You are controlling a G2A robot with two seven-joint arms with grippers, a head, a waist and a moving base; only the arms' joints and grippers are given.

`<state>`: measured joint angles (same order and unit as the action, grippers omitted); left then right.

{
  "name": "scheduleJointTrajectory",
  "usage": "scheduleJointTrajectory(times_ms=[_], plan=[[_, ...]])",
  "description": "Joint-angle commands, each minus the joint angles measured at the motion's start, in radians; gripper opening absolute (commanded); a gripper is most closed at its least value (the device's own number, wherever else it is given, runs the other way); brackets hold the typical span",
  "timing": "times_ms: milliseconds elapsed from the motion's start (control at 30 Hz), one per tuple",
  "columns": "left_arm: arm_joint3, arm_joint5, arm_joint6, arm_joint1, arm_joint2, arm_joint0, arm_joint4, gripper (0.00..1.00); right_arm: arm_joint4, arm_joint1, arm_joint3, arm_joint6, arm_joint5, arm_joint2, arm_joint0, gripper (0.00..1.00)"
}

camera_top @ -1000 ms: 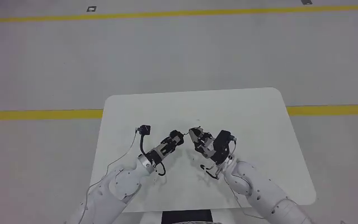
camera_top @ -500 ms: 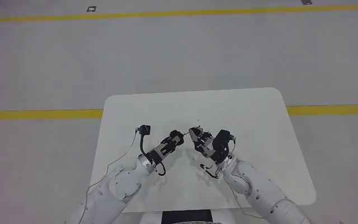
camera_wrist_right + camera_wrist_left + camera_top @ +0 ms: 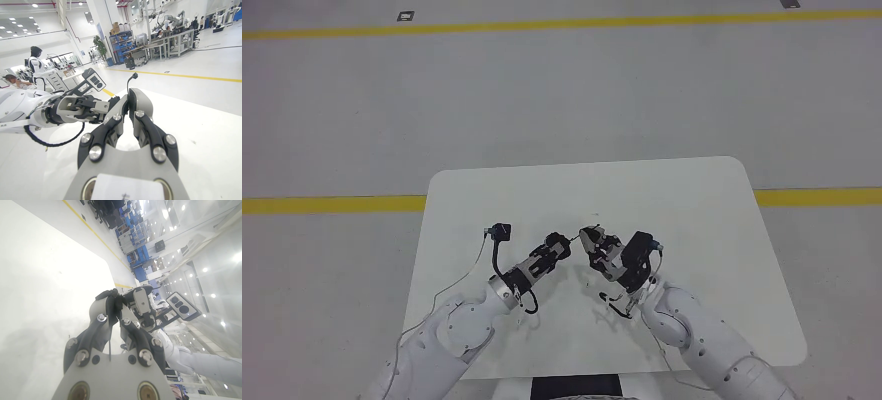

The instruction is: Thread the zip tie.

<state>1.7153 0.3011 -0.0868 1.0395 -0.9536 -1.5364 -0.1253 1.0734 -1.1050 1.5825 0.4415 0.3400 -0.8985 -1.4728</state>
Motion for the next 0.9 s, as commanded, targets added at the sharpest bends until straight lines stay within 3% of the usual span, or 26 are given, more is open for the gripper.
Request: scheduleJointTrajectory(times_ms=[0,867], plan=[[0.0,0.0,0.0,0.0,0.0,0.0,0.0,0.0,0.004,0.0,0.004,-0.001,0.0,-0.003,-0.004,0.0],[0.0,0.0,0.0,0.0,0.0,0.0,0.0,0.0,0.018,-0.014,-0.01,0.003,0.0,-0.011,-0.002,0.0]])
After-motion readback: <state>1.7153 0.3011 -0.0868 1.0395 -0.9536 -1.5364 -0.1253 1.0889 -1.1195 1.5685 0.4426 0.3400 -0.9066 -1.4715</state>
